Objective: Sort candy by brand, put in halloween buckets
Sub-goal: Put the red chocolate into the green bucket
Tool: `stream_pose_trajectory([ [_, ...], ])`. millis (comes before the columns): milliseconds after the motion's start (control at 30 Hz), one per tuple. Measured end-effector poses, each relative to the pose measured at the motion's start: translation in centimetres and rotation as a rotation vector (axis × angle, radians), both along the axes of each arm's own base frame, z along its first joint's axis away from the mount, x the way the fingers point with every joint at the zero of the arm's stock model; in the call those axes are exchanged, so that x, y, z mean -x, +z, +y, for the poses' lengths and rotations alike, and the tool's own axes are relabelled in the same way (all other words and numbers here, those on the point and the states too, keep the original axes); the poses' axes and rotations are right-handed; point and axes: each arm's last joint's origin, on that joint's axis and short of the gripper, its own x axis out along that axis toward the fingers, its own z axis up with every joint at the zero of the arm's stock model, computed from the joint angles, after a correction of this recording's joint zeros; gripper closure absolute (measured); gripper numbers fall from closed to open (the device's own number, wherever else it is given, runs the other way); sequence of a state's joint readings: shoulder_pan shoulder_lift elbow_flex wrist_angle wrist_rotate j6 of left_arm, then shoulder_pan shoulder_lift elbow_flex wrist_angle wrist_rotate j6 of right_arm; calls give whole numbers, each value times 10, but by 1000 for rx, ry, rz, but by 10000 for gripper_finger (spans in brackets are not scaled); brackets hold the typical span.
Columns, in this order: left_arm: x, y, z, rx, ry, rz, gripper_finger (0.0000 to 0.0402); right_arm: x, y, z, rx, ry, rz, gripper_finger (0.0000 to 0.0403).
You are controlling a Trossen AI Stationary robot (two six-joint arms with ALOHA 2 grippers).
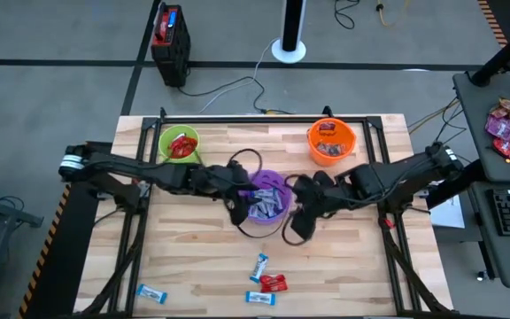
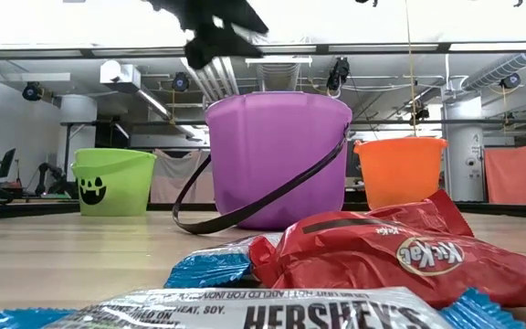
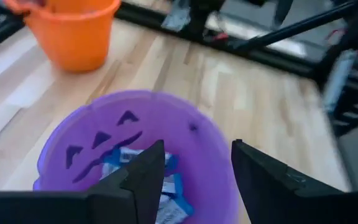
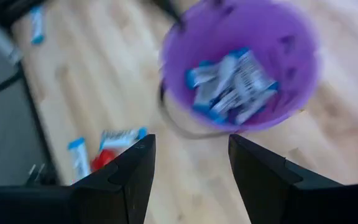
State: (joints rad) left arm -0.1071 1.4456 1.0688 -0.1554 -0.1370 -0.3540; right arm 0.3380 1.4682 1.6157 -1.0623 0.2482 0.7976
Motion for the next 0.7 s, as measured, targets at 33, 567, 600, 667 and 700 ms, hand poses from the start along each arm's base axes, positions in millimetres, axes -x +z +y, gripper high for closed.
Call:
stream_pose_trajectory([
  [33,5,6,-2,3,-11,-11,232,0,-2,5,-17,25,11,209],
  [567,105,46,-86,81,-244,73,239,-35,-122,124,-7,301,295,209],
  [600,109,45,-91,67,-242,76,239,-40,-131,127,-14,304,295,209],
  [667,116,44,-100,50,-229,77,239,-48,-145,132,-26,310,295,209],
  [700,119,44,-103,49,-228,80,239,-52,-152,133,-32,313,297,209],
])
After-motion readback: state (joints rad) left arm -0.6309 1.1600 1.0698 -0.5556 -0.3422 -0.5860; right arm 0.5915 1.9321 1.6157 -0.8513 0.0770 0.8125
